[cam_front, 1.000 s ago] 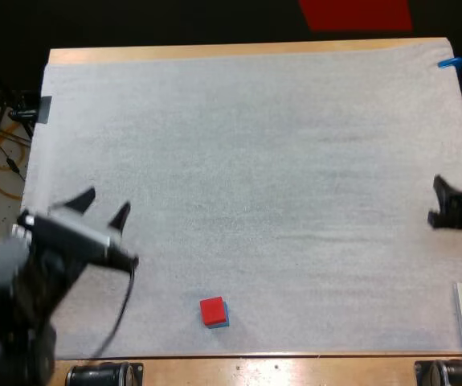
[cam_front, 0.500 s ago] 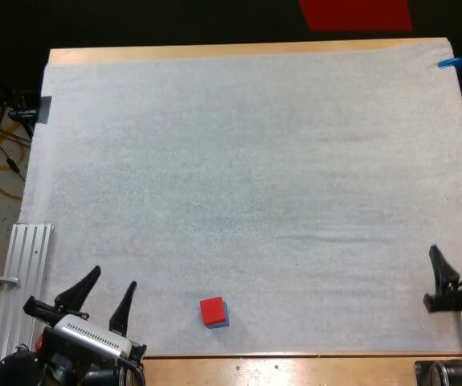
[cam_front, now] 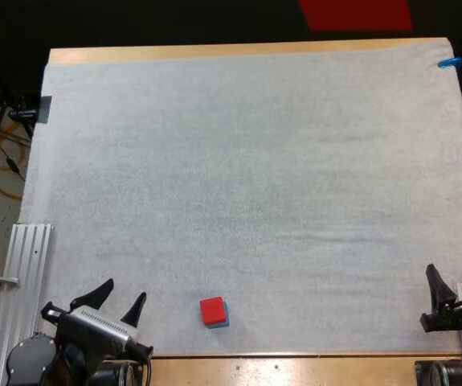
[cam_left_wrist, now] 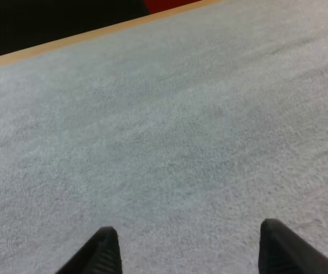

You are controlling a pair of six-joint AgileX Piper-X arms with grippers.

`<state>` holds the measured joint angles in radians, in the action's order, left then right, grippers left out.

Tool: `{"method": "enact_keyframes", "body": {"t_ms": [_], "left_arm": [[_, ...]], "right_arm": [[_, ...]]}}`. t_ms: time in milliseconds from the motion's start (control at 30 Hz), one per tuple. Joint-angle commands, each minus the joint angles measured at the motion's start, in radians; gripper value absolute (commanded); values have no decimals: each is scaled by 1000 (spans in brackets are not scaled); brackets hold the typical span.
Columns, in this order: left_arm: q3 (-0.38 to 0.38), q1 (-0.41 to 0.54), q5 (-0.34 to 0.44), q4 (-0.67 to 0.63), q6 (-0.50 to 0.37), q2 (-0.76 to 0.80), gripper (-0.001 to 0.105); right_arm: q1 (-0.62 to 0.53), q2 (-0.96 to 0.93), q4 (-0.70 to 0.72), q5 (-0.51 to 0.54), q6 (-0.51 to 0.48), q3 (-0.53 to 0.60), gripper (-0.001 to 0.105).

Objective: Stack red cube on blue cube

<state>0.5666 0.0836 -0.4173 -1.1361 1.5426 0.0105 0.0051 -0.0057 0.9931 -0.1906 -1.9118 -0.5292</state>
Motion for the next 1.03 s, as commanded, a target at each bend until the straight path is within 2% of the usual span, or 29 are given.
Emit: {"method": "enact_keyframes", "body": {"t_ms": [0,167,1000], "left_arm": [[-27,-3,-8,52,22,142,52],[-71,-3,-6,156,51,142,52],[-72,-3,-6,159,53,142,52]], "right_arm": [[1,-45,34,-9,8,-4,67],[1,-45,59,-14,8,-6,67],[1,-45,59,-7,8,-6,67]]}}
